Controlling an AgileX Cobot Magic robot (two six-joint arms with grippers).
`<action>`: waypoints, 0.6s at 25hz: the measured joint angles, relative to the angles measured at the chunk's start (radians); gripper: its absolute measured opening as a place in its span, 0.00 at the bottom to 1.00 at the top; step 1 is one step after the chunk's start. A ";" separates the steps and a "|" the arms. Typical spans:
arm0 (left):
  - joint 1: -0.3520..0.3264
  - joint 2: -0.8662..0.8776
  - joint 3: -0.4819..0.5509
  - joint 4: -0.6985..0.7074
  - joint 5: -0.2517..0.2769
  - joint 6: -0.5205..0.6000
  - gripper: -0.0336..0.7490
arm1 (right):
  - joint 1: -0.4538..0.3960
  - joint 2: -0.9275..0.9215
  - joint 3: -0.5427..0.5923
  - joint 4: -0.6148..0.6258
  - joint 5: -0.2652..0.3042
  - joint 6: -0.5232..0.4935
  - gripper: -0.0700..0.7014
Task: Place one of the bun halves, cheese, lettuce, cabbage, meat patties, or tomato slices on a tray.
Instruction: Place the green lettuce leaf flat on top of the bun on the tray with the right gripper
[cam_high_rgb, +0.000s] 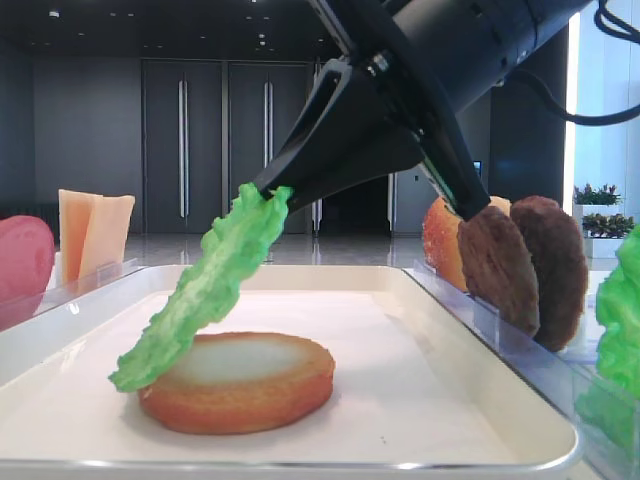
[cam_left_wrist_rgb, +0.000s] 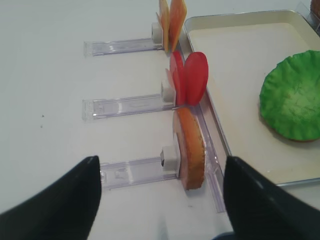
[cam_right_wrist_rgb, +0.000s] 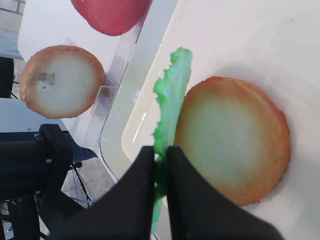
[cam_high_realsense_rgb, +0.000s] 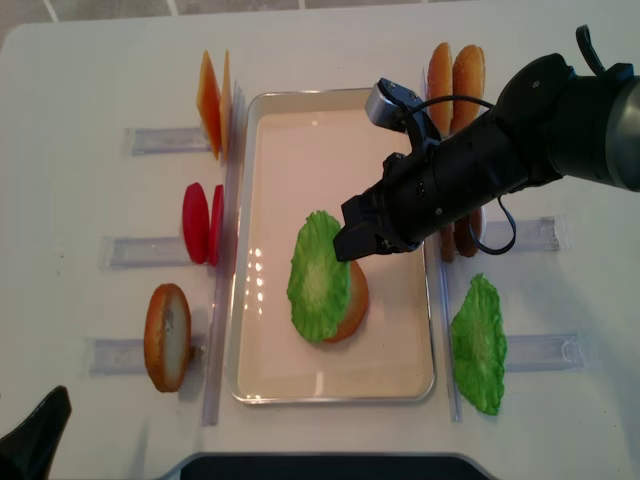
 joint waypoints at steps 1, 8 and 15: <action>0.000 0.000 0.000 0.000 0.000 0.000 0.78 | 0.000 0.000 0.000 0.000 0.000 0.000 0.18; 0.000 0.000 0.000 0.000 0.000 0.000 0.78 | 0.000 0.000 0.000 -0.011 -0.018 0.001 0.18; 0.000 0.000 0.000 0.000 0.000 0.000 0.78 | 0.000 0.000 0.000 -0.049 -0.022 0.016 0.19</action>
